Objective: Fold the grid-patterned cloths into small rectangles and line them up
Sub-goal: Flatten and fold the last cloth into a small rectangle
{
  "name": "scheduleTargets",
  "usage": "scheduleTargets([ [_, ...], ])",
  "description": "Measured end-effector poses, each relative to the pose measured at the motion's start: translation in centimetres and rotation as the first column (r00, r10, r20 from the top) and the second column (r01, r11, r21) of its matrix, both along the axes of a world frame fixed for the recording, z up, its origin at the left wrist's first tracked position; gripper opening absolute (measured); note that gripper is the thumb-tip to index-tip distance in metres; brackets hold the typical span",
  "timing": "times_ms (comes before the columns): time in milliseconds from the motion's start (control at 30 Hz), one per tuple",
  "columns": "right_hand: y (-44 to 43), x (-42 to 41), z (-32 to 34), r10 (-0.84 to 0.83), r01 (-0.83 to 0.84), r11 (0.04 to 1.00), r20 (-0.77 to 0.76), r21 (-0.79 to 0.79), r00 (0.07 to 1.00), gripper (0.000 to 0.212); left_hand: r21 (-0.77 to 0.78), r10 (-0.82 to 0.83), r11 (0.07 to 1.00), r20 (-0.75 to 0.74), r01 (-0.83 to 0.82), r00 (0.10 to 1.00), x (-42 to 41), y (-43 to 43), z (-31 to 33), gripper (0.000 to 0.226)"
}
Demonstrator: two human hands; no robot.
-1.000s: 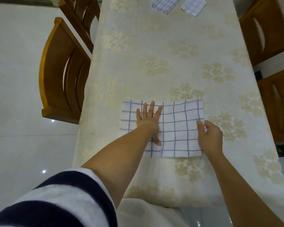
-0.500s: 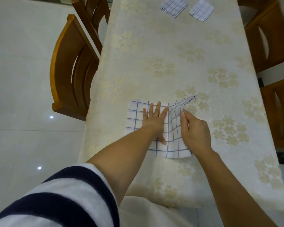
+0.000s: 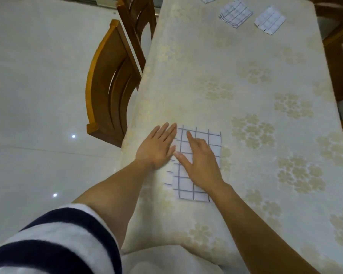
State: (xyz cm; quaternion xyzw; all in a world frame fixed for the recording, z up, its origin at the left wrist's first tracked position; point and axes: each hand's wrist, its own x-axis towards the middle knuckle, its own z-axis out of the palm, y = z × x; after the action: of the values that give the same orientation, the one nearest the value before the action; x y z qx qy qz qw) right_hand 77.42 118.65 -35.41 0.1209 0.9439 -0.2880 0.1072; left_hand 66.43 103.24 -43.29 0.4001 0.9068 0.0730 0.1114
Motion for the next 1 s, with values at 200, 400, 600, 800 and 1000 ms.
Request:
scheduleTargets([
  [200,3.2,2.0,-4.3,0.17,-0.164,0.931,0.011,0.325,0.985,0.073,0.057,0.071,0.996,0.024,-0.072,0.997,-0.5,0.3,-0.2,0.062],
  [400,2.9,-0.6,-6.7,0.21,-0.256,0.886,0.158,0.387,0.965,0.072,0.049,0.077,0.996,0.052,-0.079,0.996,-0.7,0.2,-0.1,0.059],
  [600,2.4,-1.4,-7.3,0.146,-0.204,0.893,0.171,0.401,0.974,0.073,0.038,0.076,0.996,0.065,-0.078,0.995,-0.8,0.2,0.1,0.063],
  [800,1.4,-1.9,-7.0,0.097,-0.167,0.907,0.194,0.386,0.976,0.078,0.023,0.085,0.996,0.041,-0.086,0.996,-0.7,0.1,-0.2,0.074],
  [1000,1.9,-1.9,-6.9,0.116,-0.162,0.925,0.15,0.344,0.982,0.082,0.101,0.089,0.99,0.07,-0.096,0.994,-0.7,0.1,0.4,0.071],
])
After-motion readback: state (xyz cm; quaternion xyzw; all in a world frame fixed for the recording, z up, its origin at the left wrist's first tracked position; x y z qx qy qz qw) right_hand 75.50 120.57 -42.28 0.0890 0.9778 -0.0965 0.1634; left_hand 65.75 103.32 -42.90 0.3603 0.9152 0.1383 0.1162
